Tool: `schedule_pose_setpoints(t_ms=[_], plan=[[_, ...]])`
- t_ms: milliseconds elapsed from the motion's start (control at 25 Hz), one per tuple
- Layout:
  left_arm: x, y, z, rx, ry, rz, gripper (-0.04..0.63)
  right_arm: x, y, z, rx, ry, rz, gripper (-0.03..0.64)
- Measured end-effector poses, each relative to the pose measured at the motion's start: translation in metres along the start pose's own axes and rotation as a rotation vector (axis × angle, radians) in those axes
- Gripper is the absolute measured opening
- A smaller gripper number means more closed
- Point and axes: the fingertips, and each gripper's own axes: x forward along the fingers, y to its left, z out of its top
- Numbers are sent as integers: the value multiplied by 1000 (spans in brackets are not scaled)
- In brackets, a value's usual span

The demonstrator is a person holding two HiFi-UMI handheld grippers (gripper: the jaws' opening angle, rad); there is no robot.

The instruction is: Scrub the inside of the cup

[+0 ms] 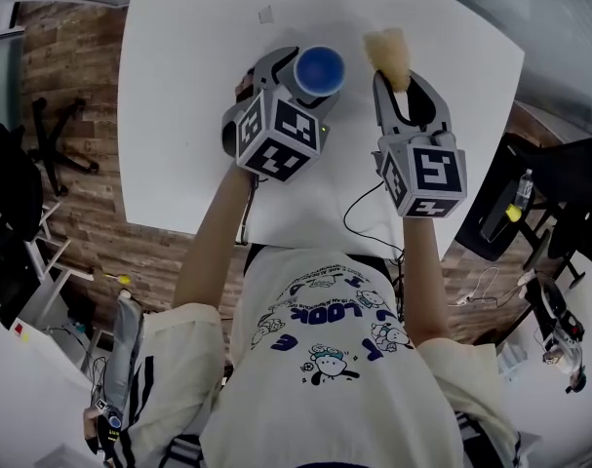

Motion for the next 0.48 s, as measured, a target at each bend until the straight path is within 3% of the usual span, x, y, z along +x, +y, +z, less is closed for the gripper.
schedule_pose_setpoints(t_ms=[200,480], plan=[[-1,2,4,1,-21,24,328,0,1,0,0,1,6,132],[-4,-2,10,19,-40,17,324,-8,3,3,-1,0,27,132]])
